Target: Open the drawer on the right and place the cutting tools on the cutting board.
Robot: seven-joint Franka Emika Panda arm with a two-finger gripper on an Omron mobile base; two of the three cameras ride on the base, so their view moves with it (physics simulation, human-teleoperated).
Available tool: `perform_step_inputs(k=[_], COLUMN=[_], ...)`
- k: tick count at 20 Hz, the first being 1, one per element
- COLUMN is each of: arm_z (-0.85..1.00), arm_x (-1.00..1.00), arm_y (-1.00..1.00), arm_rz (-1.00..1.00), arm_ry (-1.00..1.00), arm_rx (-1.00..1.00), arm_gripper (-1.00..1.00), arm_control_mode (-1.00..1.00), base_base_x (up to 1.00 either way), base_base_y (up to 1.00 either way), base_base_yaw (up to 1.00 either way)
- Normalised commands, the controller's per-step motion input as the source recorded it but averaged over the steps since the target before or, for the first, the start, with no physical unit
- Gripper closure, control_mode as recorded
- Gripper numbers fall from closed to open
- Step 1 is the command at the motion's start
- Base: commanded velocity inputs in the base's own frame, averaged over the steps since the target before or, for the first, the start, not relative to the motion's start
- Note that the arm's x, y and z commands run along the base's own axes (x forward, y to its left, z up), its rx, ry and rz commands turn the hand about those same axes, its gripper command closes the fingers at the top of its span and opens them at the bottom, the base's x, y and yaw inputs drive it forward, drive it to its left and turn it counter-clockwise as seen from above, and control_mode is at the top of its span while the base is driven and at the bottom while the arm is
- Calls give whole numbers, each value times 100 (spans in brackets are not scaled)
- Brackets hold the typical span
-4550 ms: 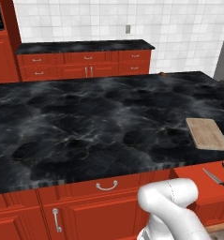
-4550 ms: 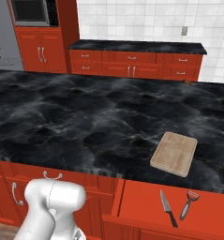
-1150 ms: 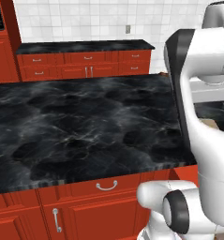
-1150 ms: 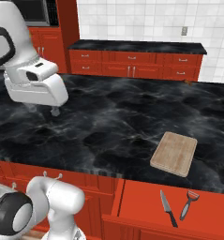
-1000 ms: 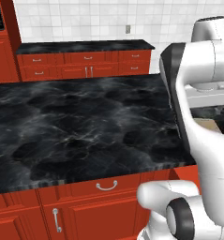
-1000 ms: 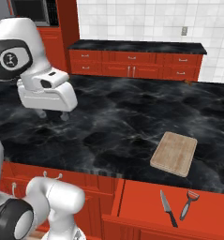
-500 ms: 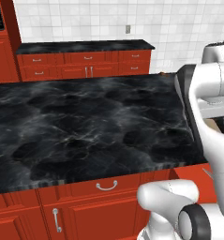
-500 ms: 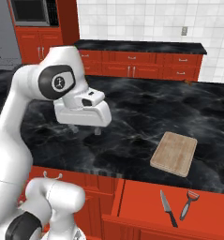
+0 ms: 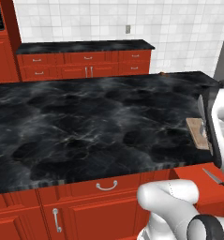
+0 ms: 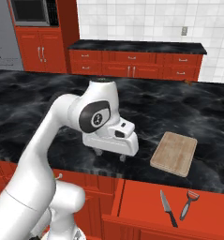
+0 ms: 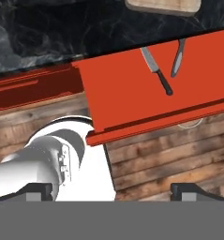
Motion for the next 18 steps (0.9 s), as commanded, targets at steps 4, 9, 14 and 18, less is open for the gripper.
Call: perform_step_inputs(k=[4, 9, 14, 18], arm_z=[-56, -37, -43, -42], arm_x=[0, 0, 6, 10], arm_y=[-69, -62, -36, -40], arm_rz=[4, 12, 13, 12], arm_ry=[0, 9, -1, 0], arm_rx=[8, 3, 1, 0], arm_gripper=[-100, -100, -100, -100], arm_control_mode=[-100, -100, -100, -100], base_base_x=[0, 0, 0, 0], base_base_y=[0, 0, 0, 0], base_base_yaw=[0, 0, 0, 0])
